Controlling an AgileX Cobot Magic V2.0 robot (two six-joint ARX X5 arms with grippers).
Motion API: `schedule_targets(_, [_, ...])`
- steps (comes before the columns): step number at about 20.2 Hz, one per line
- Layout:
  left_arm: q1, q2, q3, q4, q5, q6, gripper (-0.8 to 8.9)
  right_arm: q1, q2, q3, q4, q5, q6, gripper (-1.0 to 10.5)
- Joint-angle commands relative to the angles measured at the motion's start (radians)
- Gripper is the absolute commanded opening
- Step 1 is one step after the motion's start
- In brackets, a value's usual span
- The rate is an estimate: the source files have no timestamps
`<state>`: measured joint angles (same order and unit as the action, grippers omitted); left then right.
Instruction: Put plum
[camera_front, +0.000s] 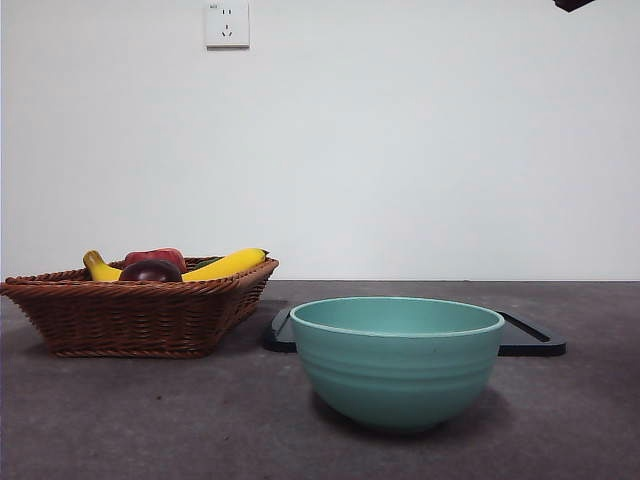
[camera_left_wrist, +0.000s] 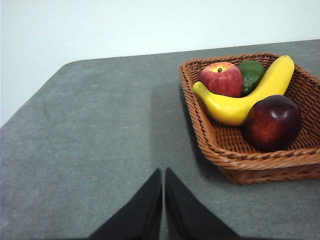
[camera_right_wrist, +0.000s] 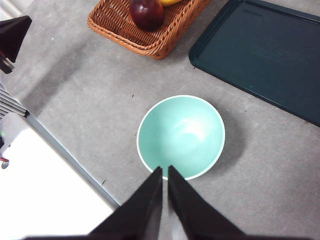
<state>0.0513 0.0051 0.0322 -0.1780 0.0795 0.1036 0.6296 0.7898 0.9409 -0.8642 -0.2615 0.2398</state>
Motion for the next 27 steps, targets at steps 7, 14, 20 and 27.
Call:
schedule_targets(7, [0.003, -0.002, -0.02, -0.009, -0.002, -0.008, 0.08, 0.01, 0.005, 0.016, 0.008, 0.0, -0.005, 0.1])
schedule_targets(14, [0.003, -0.002, -0.02, -0.009, -0.002, -0.007, 0.08, -0.075, -0.041, 0.013, 0.058, 0.035, -0.132, 0.1])
schedule_targets(20, [0.003, -0.002, -0.02, -0.009, -0.002, -0.008, 0.08, -0.485, -0.205, -0.146, 0.412, 0.034, -0.19, 0.1])
schedule_targets(27, [0.003, -0.002, -0.02, -0.009, -0.002, -0.007, 0.08, -0.716, -0.472, -0.549, 0.806, 0.075, -0.274, 0.1])
